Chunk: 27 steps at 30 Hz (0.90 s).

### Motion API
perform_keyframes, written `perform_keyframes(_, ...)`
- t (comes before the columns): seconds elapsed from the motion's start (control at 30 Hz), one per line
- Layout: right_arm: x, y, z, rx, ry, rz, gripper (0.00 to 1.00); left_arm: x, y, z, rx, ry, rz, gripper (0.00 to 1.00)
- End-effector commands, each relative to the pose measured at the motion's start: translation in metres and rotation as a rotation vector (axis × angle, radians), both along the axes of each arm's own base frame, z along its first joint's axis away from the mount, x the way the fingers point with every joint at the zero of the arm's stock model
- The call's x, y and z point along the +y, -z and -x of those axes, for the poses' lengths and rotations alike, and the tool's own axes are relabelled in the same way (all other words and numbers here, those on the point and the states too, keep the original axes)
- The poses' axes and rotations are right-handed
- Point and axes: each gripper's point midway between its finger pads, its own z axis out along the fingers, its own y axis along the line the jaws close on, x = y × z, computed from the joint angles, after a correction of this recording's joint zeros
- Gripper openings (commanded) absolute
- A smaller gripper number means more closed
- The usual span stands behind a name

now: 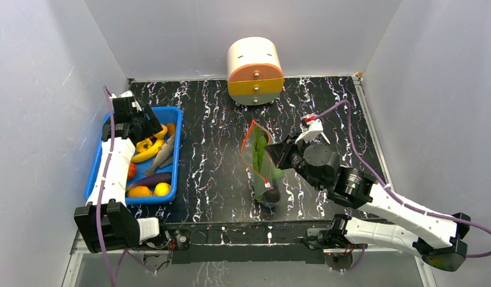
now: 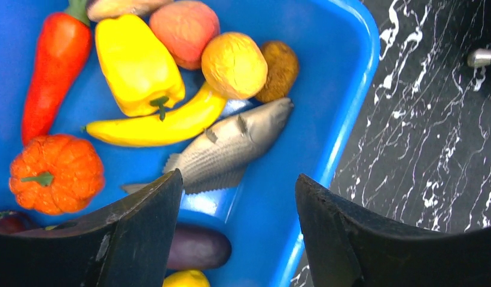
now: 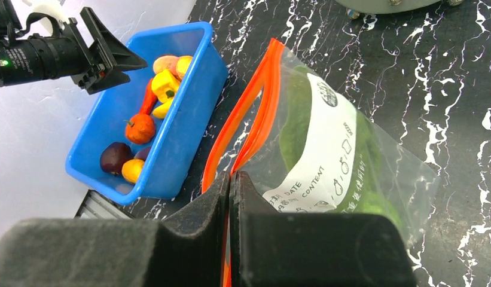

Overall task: Place the food in the zip-top bag and seal the zipper
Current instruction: Pick up the fake fruit from the bin.

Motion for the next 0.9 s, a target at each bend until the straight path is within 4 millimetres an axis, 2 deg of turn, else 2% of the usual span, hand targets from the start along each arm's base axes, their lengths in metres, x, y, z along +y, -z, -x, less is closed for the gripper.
perform_keyframes(0.0, 0.005, -0.037, -0.002, -0.07, -0.011, -0.082, 0.0, 0.007, -0.009, -0.026, -0.108, -0.003, 0.032, 0.65)
perform_keyframes(0.23, 0.017, -0.037, -0.003, -0.06, -0.038, -0.094, 0.0, 0.015, 0.015, -0.045, -0.136, -0.081, 0.156, 0.62)
perform_keyframes(0.57, 0.016, -0.038, -0.004, -0.052, -0.021, -0.112, 0.0, 0.015, 0.061, -0.066, -0.078, -0.087, 0.286, 0.59)
perform_keyframes(0.73, 0.016, -0.038, -0.005, -0.05, -0.016, -0.113, 0.0, 0.022, 0.072, -0.07, -0.07, -0.103, 0.284, 0.65)
perform_keyframes(0.87, 0.016, -0.037, -0.007, -0.048, -0.008, -0.106, 0.0, 0.019, 0.079, -0.074, -0.071, -0.084, 0.315, 0.67)
